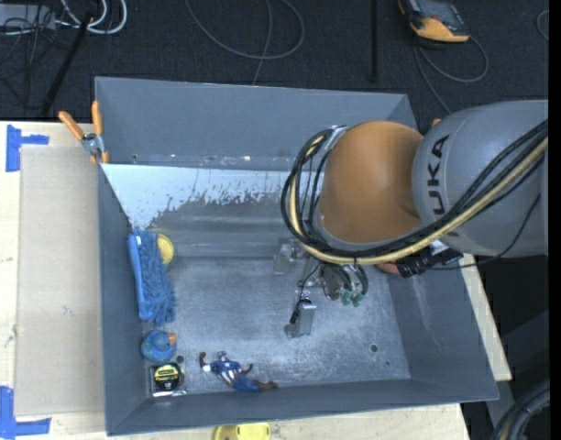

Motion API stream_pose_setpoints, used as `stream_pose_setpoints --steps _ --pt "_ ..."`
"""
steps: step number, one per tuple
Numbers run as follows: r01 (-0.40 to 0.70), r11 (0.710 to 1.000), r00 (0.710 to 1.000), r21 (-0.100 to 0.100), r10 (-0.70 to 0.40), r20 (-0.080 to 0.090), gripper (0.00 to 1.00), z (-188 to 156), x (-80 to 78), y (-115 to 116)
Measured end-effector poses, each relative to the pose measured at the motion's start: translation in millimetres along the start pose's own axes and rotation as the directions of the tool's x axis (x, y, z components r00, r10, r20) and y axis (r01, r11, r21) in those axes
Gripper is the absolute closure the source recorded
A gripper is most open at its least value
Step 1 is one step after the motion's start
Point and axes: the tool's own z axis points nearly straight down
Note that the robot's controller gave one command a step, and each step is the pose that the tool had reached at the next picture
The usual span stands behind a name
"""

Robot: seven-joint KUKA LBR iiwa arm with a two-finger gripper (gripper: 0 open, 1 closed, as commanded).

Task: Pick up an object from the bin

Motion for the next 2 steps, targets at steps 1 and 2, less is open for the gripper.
stream_pose_setpoints --steps 1,2 --pt "-0.002 1.000 1.000 -0.001 0.002 0.008 0.00 -4.6 -1.5 -0.5" --pt "0.091 0.996 0.996 0.001 -0.091 0.011 0.00 47.3 19.2 38.3"
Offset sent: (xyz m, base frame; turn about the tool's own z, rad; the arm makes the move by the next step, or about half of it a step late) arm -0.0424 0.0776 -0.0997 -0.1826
